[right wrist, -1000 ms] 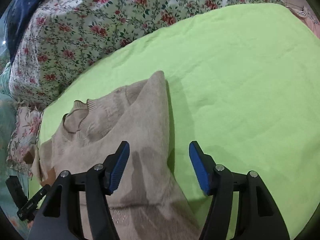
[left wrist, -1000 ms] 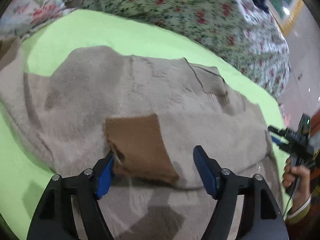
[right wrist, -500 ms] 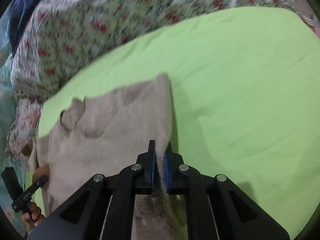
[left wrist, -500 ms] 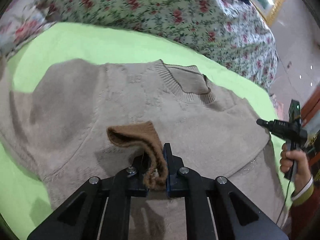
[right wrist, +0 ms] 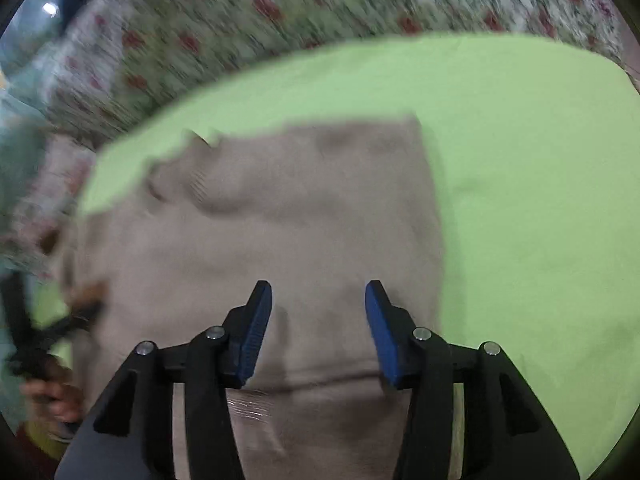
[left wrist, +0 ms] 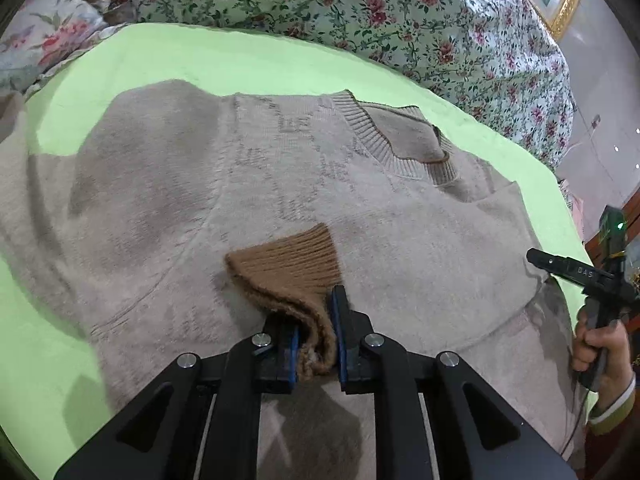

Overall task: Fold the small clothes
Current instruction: 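Grasp the other brown cuff with the left gripper and fold it across the body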

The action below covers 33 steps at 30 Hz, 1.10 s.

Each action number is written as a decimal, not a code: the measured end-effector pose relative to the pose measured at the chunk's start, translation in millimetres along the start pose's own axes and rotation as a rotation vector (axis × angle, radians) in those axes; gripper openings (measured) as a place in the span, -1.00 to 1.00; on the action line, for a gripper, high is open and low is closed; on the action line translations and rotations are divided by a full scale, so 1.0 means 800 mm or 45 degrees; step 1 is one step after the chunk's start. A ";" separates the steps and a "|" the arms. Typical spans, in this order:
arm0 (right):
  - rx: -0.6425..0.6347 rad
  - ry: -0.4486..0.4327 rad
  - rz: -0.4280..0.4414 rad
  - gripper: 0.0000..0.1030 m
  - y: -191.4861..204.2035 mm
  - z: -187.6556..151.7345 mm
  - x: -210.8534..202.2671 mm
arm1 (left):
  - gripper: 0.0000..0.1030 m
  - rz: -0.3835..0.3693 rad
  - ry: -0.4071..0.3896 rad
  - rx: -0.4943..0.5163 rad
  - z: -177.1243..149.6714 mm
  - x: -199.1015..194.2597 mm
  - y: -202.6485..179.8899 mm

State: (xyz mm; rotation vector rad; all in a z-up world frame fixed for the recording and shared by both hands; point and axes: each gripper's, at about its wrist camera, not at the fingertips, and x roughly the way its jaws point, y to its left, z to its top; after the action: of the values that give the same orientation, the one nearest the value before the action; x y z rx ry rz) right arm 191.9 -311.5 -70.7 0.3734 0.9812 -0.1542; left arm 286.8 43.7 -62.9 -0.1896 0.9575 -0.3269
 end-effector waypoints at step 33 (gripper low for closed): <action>-0.007 0.023 0.247 0.14 0.136 -0.122 -0.101 | -0.98 0.241 -0.365 -0.883 0.109 -0.076 0.434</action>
State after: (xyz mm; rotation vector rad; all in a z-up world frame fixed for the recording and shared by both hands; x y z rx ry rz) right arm 103.5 -177.0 -26.3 0.4633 0.9576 0.0273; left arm 392.1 390.9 -71.9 -0.7531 0.7646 0.2173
